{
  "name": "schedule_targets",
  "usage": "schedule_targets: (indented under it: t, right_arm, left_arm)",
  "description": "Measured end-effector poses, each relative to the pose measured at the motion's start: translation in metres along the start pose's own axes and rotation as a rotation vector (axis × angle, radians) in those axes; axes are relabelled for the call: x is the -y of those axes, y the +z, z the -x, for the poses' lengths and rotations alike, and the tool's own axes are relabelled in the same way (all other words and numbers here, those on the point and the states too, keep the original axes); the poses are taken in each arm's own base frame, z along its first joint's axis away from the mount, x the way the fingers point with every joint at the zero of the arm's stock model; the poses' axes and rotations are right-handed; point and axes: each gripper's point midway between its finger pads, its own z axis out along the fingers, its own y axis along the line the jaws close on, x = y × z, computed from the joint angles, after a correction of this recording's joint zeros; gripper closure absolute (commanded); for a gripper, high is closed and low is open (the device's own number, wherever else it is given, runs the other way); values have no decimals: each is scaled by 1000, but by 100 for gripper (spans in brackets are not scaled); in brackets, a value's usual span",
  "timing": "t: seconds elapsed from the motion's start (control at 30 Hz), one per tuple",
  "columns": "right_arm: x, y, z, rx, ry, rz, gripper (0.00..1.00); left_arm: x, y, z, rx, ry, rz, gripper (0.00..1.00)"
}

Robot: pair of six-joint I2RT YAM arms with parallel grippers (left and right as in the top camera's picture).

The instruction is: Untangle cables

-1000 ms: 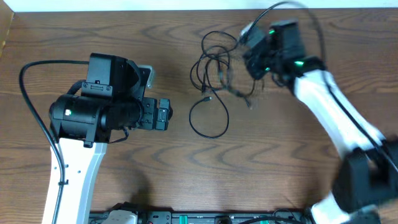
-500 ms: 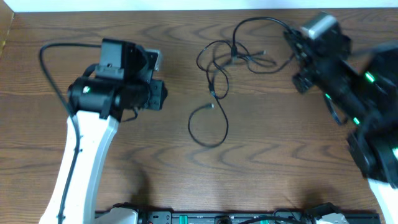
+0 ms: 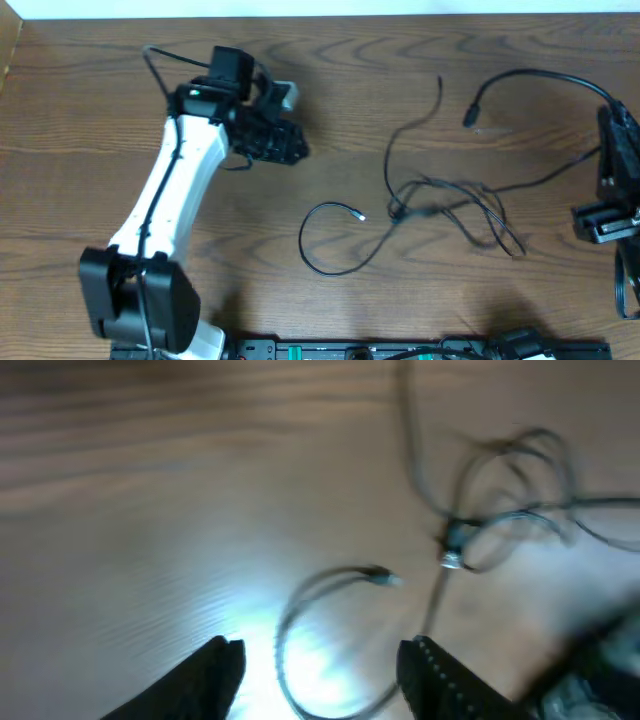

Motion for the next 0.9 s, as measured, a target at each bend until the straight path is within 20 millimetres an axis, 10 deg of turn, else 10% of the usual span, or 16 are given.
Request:
schedule_targets:
  t: [0.3,0.5,0.9]
  right_arm:
    - [0,10,-18,-73,-1,-10,99]
    - [-1,9,-22,-88,-1,-7,99]
    - [-3,8,-34,-136,-2,2,99]
  left_arm:
    - [117,43,-76,-295,441,-307,18]
    - [155,67,-116,-409,751,-265,14]
    - [124,135,-50,-195,786,140,8]
